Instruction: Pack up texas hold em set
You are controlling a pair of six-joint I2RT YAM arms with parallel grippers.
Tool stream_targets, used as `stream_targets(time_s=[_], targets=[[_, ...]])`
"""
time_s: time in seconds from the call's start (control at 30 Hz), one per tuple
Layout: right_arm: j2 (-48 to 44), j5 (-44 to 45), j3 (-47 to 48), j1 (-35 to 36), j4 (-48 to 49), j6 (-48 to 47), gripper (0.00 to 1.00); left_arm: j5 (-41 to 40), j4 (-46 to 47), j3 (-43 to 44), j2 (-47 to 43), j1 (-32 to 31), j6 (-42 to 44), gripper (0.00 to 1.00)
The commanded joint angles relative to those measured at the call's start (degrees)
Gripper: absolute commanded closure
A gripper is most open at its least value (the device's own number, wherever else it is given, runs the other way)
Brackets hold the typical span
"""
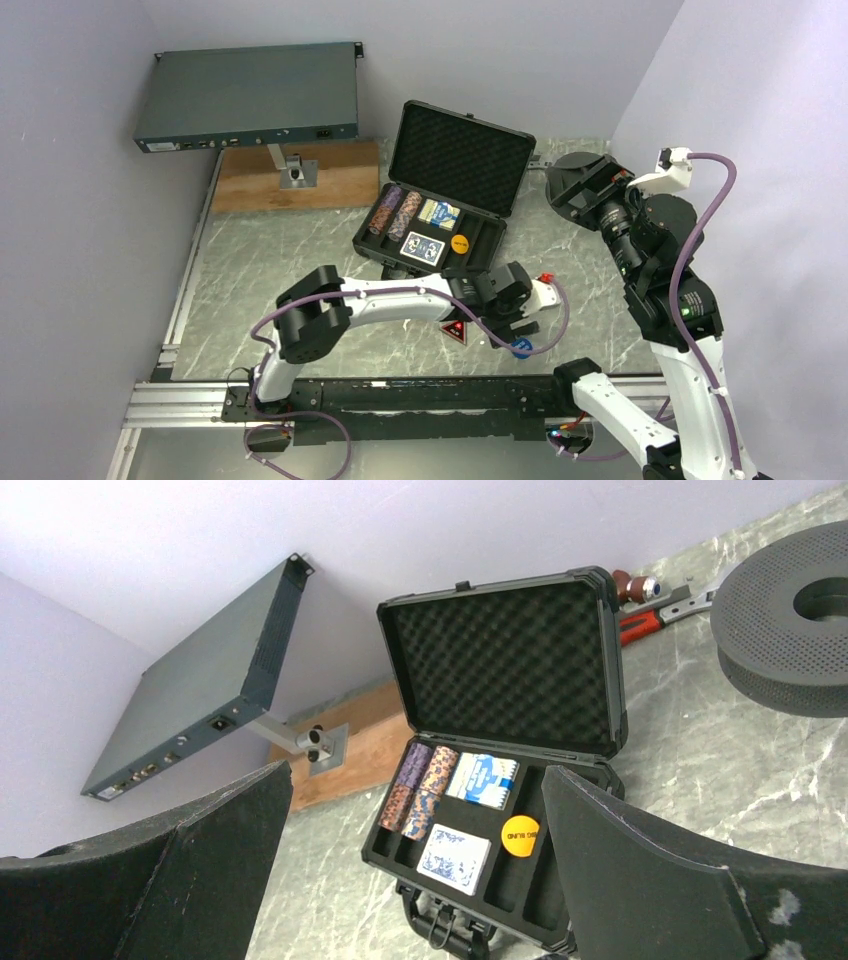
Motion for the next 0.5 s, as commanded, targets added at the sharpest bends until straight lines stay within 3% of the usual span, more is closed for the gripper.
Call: stream_targets(time_s=[0.0, 0.47], targets=[[0.69, -0.63, 0.14, -0.1, 0.77, -1.32, 0.0, 2.02, -4.83, 7.05, 4.34, -0.98, -1.96, 0.09], [3.15, -1.67, 1.22, -0.05, 0.77, -2.61, 0.0, 2.07, -9.3, 15.14, 11.27, -2.99, -11.47, 0.09]])
